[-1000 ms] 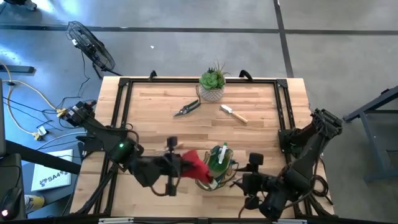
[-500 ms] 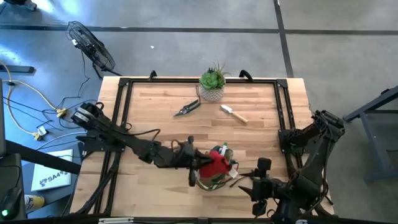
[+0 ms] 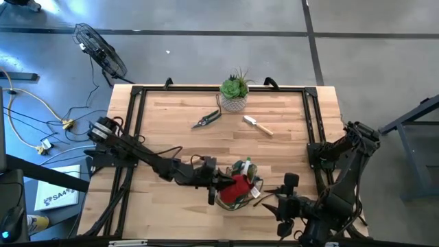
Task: Pick & Place Garden tools in Gardening bag
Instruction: Put the red gloves into the green gardening bag
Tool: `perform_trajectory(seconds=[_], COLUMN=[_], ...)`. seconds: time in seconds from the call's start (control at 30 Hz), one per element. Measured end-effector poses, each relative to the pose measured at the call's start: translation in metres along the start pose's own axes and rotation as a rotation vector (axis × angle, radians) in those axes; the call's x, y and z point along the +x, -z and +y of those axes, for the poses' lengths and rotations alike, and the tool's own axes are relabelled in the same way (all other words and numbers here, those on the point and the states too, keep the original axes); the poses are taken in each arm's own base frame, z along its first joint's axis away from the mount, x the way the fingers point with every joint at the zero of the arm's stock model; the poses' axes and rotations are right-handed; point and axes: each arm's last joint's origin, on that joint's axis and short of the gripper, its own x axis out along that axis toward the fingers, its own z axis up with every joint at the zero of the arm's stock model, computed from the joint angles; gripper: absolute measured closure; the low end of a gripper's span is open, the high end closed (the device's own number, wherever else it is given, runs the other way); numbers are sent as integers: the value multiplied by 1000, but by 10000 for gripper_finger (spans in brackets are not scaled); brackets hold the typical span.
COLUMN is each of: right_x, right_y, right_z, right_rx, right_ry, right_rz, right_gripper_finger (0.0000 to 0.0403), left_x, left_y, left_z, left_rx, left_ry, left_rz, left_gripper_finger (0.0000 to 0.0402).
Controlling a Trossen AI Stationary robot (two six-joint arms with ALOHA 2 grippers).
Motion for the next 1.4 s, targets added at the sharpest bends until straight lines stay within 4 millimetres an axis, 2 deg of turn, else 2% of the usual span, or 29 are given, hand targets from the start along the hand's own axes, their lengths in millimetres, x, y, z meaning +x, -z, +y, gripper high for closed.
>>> perform_trajectory(seconds=[0.23, 0.67, 0.8, 0.93, 1.13, 1.27, 1.4], right_x=[4, 6, 6, 6, 6, 6, 6], right_y=[-2, -3, -2, -2, -2, -2, -2], right_z=[-2, -4, -4, -4, -4, -4, -4], right_rx=[-3, -1, 3, 5, 5, 3, -3], right_ry=[16, 24, 19, 16, 14, 15, 17], right_rz=[-1, 4, 9, 12, 15, 15, 18], right_gripper_finger=[215, 215, 215, 215, 215, 215, 215], left_x=[3, 4, 2, -1, -3, -9, -18], left_y=[13, 25, 18, 21, 16, 4, -6], left_z=[8, 16, 19, 22, 20, 16, 15], left_rx=[-55, -170, -155, -133, -116, -41, 27], left_ry=[-14, -82, -120, -183, -193, -201, -282], left_rz=[73, 152, 173, 213, 195, 191, 193], left_gripper_finger=[400, 400, 400, 396, 396, 397, 397])
